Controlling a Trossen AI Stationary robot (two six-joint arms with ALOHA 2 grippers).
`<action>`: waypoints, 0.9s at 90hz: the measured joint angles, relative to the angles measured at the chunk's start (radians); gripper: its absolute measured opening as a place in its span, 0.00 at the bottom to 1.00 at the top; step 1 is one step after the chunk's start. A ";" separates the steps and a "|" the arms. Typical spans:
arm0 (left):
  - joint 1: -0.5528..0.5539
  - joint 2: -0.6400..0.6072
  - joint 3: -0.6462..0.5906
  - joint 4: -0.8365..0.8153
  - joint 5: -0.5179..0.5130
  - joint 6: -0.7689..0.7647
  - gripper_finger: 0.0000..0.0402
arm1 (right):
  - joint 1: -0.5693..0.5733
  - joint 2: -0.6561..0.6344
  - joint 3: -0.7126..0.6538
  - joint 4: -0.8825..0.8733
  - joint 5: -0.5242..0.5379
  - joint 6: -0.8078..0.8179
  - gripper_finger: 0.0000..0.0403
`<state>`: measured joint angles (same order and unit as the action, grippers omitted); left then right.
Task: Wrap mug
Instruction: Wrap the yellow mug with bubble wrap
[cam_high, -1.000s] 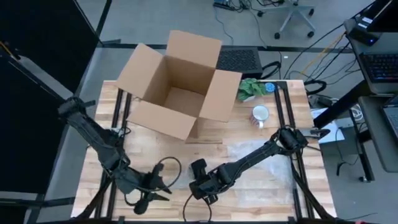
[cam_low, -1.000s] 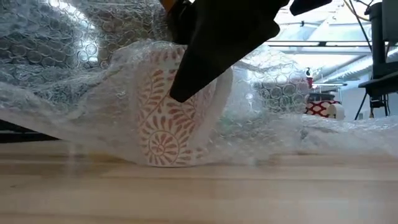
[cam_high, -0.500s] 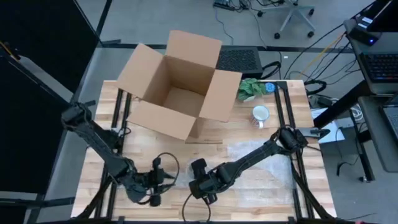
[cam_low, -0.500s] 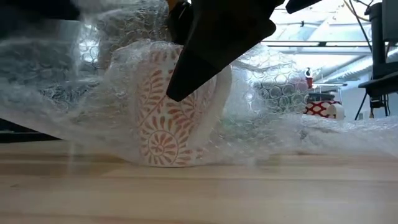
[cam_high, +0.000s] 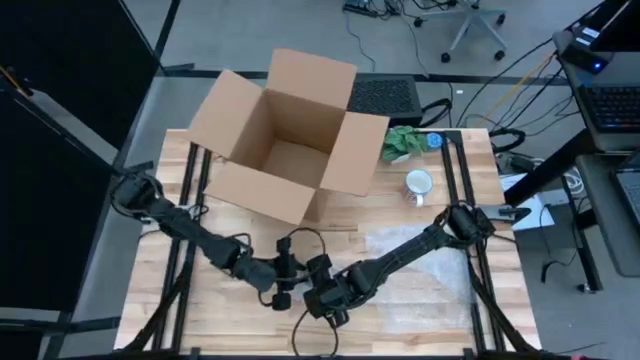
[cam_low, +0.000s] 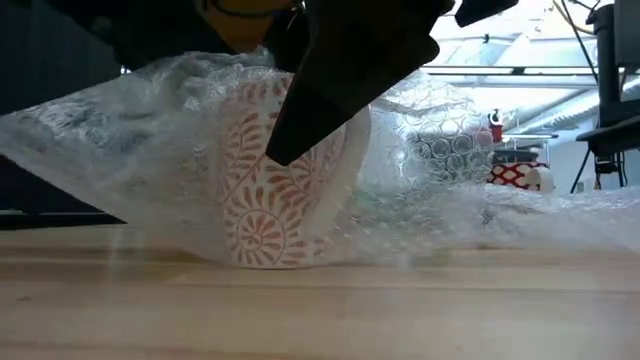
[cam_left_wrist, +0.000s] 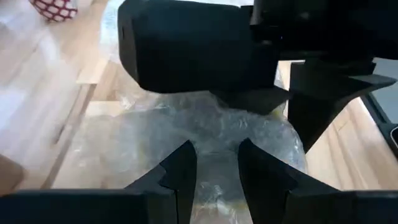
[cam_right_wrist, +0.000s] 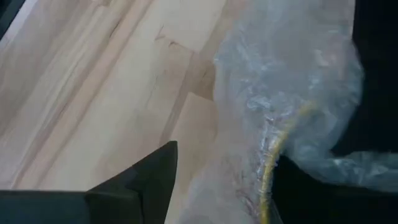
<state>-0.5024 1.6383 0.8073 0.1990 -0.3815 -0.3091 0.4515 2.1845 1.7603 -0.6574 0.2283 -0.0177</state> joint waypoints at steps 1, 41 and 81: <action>0.000 0.003 0.000 0.000 0.001 -0.001 0.26 | 0.000 0.000 0.000 0.000 0.000 -0.002 0.53; -0.002 0.022 0.001 -0.005 0.001 -0.025 0.26 | -0.003 -0.092 0.075 -0.118 0.004 -0.004 0.53; -0.003 0.027 -0.003 0.029 0.011 -0.022 0.26 | -0.030 -0.047 0.087 -0.136 -0.017 0.050 0.53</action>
<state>-0.5053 1.6650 0.8047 0.2280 -0.3709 -0.3313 0.4217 2.1375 1.8477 -0.7931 0.2111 0.0324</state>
